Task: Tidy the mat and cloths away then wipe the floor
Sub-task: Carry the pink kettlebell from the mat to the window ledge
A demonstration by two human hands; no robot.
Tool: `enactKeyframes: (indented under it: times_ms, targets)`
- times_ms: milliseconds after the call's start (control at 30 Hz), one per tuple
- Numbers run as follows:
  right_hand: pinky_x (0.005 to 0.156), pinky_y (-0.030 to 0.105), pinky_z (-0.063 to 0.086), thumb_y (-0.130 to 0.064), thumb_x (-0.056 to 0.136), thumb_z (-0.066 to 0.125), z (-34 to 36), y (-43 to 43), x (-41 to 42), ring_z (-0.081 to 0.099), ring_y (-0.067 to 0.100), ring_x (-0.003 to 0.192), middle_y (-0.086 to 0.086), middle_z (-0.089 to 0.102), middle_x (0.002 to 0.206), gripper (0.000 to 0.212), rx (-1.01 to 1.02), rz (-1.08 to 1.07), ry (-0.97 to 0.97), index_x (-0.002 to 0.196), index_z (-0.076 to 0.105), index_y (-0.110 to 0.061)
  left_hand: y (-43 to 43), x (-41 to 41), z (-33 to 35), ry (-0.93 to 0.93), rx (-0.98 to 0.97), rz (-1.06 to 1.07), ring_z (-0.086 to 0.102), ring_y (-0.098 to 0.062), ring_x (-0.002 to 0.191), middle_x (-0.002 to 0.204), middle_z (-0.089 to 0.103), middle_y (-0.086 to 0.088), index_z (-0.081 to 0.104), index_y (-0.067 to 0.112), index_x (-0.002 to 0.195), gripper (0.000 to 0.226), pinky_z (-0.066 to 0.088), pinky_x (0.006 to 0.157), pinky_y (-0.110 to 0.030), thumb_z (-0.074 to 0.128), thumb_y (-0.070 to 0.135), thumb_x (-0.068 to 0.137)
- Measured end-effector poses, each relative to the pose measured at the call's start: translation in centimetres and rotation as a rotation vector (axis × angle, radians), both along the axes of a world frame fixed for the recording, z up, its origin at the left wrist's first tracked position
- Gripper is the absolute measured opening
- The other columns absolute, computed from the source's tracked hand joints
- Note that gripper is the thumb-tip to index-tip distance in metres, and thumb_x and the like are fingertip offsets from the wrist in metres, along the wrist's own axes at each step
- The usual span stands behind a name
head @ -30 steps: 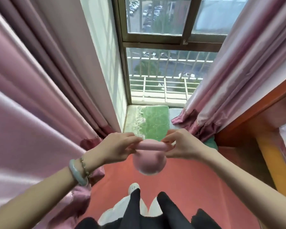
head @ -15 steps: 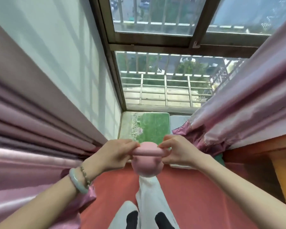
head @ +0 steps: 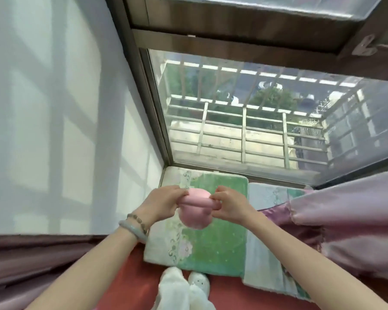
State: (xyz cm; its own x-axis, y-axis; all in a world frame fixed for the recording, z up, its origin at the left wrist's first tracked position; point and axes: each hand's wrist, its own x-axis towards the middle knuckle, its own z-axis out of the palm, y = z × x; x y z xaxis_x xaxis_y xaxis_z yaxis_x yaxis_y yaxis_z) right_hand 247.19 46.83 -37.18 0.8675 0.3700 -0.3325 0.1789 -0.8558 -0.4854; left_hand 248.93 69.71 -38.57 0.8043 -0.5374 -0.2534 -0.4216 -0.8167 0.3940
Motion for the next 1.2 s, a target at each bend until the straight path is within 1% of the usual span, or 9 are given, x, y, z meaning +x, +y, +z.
enactKeyframes:
  times_ms: [300, 433, 533, 667, 833, 900, 1033, 1133, 1200]
  targets:
    - [0.073, 0.034, 0.044, -0.016, 0.073, 0.065, -21.0, 1.4, 12.7, 0.058, 0.033, 0.083, 0.014, 0.058, 0.094, 0.02, 0.067, -0.084, -0.108, 0.088, 0.07, -0.003, -0.2, 12.8, -20.0, -0.163, -0.003, 0.128, 0.057, -0.021, 0.106, 0.11, 0.061, 0.002, 0.059, 0.025, 0.114, 0.036, 0.047, 0.08, -0.034, 0.05, 0.007, 0.084]
    - [0.07, 0.034, 0.041, -0.012, 0.075, 0.061, -29.0, 1.6, 15.7, 0.059, 0.037, 0.083, 0.017, 0.056, 0.103, 0.024, -0.008, -0.072, -0.173, 0.096, 0.068, -0.002, -0.1, 15.0, -28.1, -0.199, -0.01, 0.169, 0.057, -0.025, 0.105, 0.109, 0.061, -0.001, 0.058, 0.022, 0.114, 0.034, 0.051, 0.078, -0.04, 0.051, 0.005, 0.084]
    - [0.065, 0.043, 0.049, -0.006, 0.076, 0.061, -34.0, 1.9, 15.8, 0.06, 0.042, 0.075, 0.02, 0.057, 0.101, 0.02, -0.064, -0.021, -0.223, 0.093, 0.067, 0.002, 0.0, 14.6, -33.0, -0.228, -0.06, 0.165, 0.063, -0.028, 0.091, 0.099, 0.066, -0.003, 0.062, 0.019, 0.102, 0.036, 0.052, 0.068, -0.035, 0.063, 0.0, 0.072]
    - [0.047, 0.038, 0.047, 0.001, 0.063, 0.067, -37.5, 2.4, 13.7, 0.061, 0.037, 0.065, 0.019, 0.059, 0.085, 0.018, -0.055, 0.055, -0.216, 0.081, 0.066, 0.001, 0.2, 12.3, -35.5, -0.247, -0.067, 0.147, 0.063, -0.024, 0.068, 0.076, 0.063, 0.0, 0.059, 0.02, 0.083, 0.044, 0.044, 0.05, -0.027, 0.075, -0.006, 0.051]
    - [0.032, 0.028, 0.041, -0.003, 0.054, 0.077, -38.3, 2.4, 11.7, 0.055, 0.028, 0.058, 0.01, 0.054, 0.073, 0.024, -0.001, 0.094, -0.243, 0.071, 0.061, -0.007, 1.5, 10.7, -36.5, -0.126, -0.1, 0.119, 0.062, -0.022, 0.075, 0.082, 0.064, 0.002, 0.045, 0.027, 0.09, 0.058, 0.05, 0.061, -0.029, 0.077, -0.003, 0.052]
    - [0.033, 0.029, 0.042, -0.007, 0.052, 0.08, -38.6, 2.2, 10.2, 0.056, 0.027, 0.062, 0.008, 0.055, 0.076, 0.028, 0.008, 0.099, -0.248, 0.073, 0.061, -0.007, 1.5, 9.6, -36.8, -0.097, -0.069, 0.098, 0.063, -0.02, 0.076, 0.082, 0.065, 0.004, 0.051, 0.025, 0.09, 0.052, 0.051, 0.063, -0.03, 0.079, 0.001, 0.053]
    - [0.052, 0.03, 0.05, -0.012, 0.053, 0.079, -41.4, 2.2, 6.2, 0.058, 0.027, 0.073, 0.009, 0.059, 0.088, 0.032, 0.034, 0.154, -0.256, 0.08, 0.063, -0.009, 2.0, 6.0, -38.9, -0.047, -0.031, -0.016, 0.062, -0.017, 0.096, 0.091, 0.067, 0.006, 0.063, 0.022, 0.09, 0.029, 0.053, 0.085, -0.035, 0.075, 0.014, 0.065]
    - [0.076, 0.036, 0.051, -0.014, 0.067, 0.063, -43.8, 2.6, 3.2, 0.061, 0.027, 0.087, 0.008, 0.062, 0.095, 0.013, 0.047, 0.183, -0.32, 0.08, 0.063, -0.011, 2.5, 2.9, -41.2, -0.05, 0.029, -0.072, 0.061, -0.018, 0.106, 0.086, 0.068, 0.007, 0.066, 0.02, 0.087, 0.032, 0.049, 0.096, -0.034, 0.082, 0.015, 0.06]
    - [0.094, 0.038, 0.043, -0.011, 0.076, 0.054, -44.9, 3.1, 1.7, 0.06, 0.026, 0.098, 0.008, 0.064, 0.1, 0.009, 0.022, 0.203, -0.401, 0.077, 0.063, -0.012, 2.4, 1.2, -42.4, -0.051, 0.042, -0.058, 0.064, -0.021, 0.105, 0.085, 0.069, 0.003, 0.068, 0.017, 0.086, 0.035, 0.048, 0.098, -0.034, 0.083, 0.007, 0.056]
